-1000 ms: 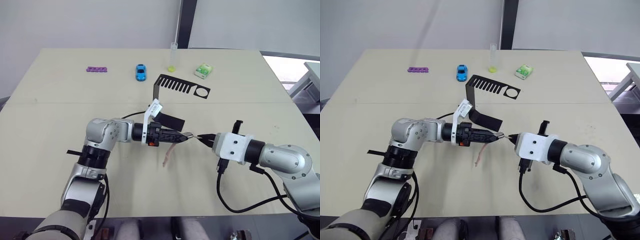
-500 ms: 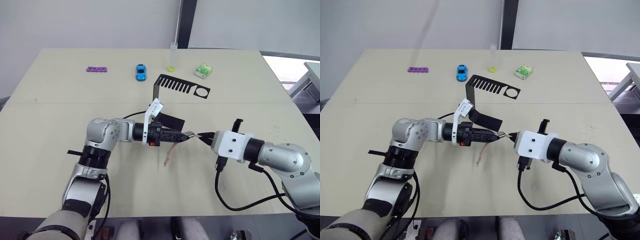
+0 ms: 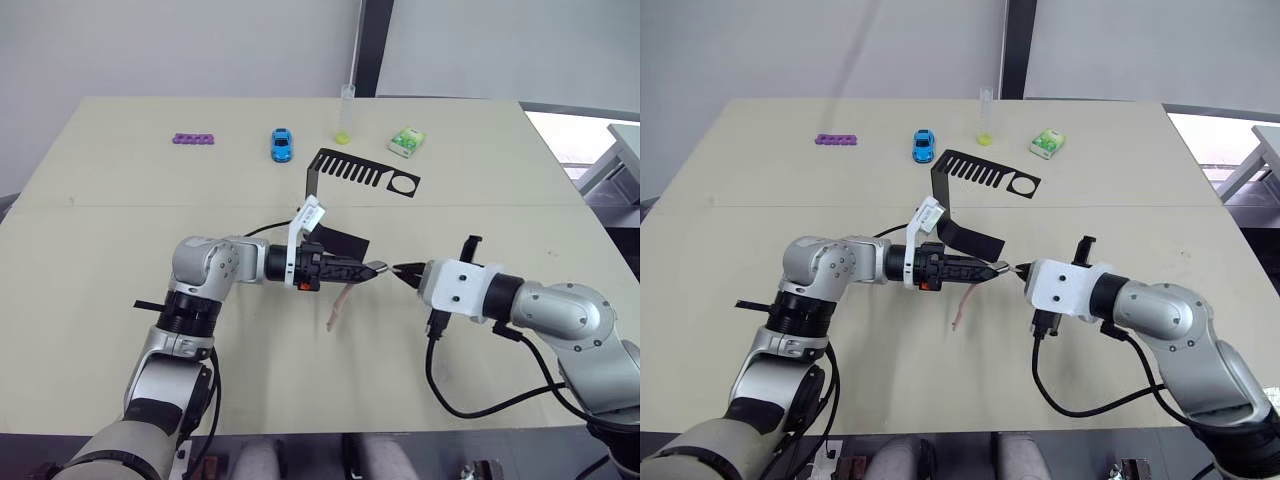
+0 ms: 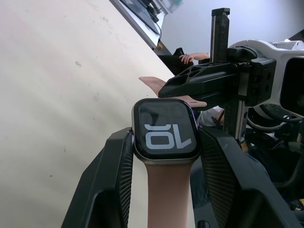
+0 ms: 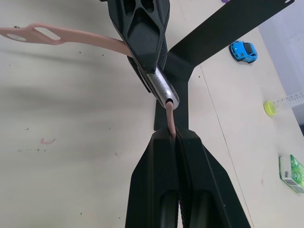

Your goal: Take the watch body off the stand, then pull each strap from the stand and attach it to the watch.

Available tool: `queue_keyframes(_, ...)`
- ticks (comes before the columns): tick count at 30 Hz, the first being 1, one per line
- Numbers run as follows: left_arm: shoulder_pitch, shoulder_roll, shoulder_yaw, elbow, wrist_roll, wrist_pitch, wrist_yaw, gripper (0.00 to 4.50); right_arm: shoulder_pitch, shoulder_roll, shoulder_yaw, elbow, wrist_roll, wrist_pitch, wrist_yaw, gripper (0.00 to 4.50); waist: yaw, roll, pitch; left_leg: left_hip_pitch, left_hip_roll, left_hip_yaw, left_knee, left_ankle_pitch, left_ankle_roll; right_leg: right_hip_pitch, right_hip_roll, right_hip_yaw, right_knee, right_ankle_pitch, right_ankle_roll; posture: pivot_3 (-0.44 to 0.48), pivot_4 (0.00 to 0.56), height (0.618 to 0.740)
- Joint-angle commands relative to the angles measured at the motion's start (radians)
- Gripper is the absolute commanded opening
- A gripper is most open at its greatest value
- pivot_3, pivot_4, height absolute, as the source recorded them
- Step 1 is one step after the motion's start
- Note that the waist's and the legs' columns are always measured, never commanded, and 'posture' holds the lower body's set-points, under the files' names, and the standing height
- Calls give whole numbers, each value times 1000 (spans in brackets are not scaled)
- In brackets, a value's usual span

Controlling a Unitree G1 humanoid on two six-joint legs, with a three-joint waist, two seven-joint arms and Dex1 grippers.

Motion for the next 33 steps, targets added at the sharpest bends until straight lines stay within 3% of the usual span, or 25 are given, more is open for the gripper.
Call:
queue_keyframes(1,-21,-22,-2,-34,-38,3,-6,1604,-10,10,-10,-29,8,-6,-9,0,0,0,0,0,0,0,0,0,0,0,0,0,0,0,0,0,150,740)
queue_keyframes(33,-32,-33,-2,-44,-42,22,1,1604,-26,15,-7,-11,-3,9,-10,0,-1,0,0,0,0,0,0,0,0,0,0,0,0,0,0,0,150,740)
